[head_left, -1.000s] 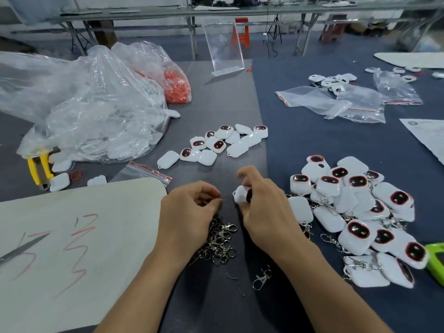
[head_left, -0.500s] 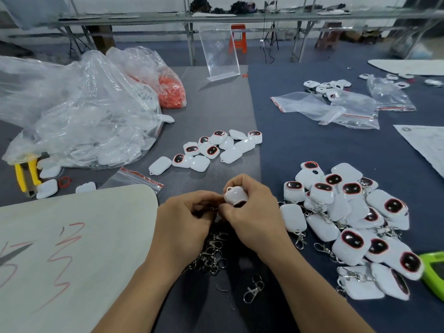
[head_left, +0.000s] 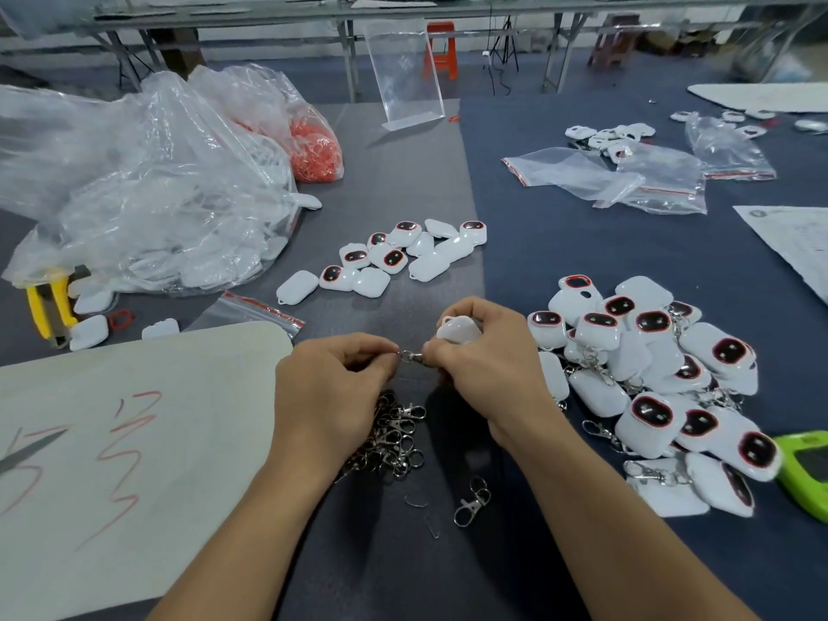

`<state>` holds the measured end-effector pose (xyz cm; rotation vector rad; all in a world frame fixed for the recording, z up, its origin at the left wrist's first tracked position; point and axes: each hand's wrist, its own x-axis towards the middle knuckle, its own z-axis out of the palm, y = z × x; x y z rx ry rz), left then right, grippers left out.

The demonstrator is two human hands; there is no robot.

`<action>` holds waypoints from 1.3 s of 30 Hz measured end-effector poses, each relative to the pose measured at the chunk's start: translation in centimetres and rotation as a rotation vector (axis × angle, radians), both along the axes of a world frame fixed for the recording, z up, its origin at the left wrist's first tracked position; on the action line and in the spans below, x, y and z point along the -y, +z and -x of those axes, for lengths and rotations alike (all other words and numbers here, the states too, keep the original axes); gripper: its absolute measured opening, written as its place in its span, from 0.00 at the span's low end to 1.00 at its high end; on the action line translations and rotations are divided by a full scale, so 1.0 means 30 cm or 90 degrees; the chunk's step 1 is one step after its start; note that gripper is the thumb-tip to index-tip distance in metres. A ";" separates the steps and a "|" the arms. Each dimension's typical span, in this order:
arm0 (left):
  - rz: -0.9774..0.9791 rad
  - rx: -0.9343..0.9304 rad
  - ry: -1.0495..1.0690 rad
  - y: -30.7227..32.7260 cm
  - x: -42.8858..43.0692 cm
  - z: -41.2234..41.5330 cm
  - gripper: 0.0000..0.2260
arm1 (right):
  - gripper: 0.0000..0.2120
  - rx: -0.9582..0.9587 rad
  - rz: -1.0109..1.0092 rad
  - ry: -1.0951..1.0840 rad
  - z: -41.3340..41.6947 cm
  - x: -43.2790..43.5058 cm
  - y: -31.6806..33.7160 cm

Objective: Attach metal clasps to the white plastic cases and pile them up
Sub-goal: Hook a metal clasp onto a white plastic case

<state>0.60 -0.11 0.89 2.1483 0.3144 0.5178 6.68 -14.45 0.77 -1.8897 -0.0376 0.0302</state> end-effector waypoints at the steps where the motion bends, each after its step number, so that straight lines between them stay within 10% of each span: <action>1: -0.008 0.001 0.002 0.001 0.003 0.002 0.13 | 0.10 0.021 0.039 -0.007 0.000 0.004 -0.003; 6: -0.036 0.024 0.012 0.007 0.019 0.013 0.13 | 0.07 0.148 0.127 0.066 0.028 0.007 0.018; 39: 0.212 0.028 -0.147 0.002 -0.015 -0.002 0.05 | 0.04 0.023 -0.085 0.266 0.005 0.036 0.019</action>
